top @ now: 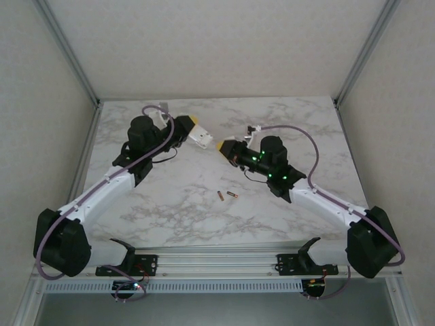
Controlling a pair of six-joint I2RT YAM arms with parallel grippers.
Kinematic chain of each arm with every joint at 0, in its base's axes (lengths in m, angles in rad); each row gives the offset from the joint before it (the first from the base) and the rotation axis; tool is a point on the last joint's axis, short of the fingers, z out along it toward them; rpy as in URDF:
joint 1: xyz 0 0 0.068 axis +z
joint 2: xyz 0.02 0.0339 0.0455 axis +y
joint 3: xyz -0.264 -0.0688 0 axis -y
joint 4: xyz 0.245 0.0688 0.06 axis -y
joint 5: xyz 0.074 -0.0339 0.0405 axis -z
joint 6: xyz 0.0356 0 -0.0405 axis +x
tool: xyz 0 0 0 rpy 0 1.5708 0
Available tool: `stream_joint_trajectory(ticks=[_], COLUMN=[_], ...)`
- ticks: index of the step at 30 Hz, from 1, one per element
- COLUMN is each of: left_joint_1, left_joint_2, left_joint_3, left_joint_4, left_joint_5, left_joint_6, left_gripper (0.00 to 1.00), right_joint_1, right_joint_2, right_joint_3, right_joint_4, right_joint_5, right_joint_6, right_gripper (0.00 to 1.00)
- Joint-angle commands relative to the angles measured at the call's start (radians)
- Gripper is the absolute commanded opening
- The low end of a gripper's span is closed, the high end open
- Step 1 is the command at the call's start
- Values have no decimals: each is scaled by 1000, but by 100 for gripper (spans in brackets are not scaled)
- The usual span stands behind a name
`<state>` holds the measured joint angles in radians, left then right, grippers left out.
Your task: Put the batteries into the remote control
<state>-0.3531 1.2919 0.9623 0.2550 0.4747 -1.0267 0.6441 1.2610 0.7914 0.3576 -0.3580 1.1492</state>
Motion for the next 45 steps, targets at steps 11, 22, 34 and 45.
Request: stream_joint_trajectory(ticks=[11,22,34,45], left_joint_1=[21,-63,-144,-188], left_joint_2=[50,151,44,-103], left_joint_3=[-252,-312,-345,-362], left_joint_4=[163,282,314,320], left_joint_5=[-99,-196,-311,-303], left_joint_6=[-29,-26,-33,-98], left_gripper=[0,0,0,0], right_joint_1=[-114,-198,63,141], right_joint_2=[-136,187,-160,192], right_joint_3=[5,-40,-30,392], right_joint_4=[-504,-488,-327,-514], right_joint_5=[87,103,280,27], right_joint_6=[-389,-434,-1077,-1357], right_gripper=[22,27,99,99])
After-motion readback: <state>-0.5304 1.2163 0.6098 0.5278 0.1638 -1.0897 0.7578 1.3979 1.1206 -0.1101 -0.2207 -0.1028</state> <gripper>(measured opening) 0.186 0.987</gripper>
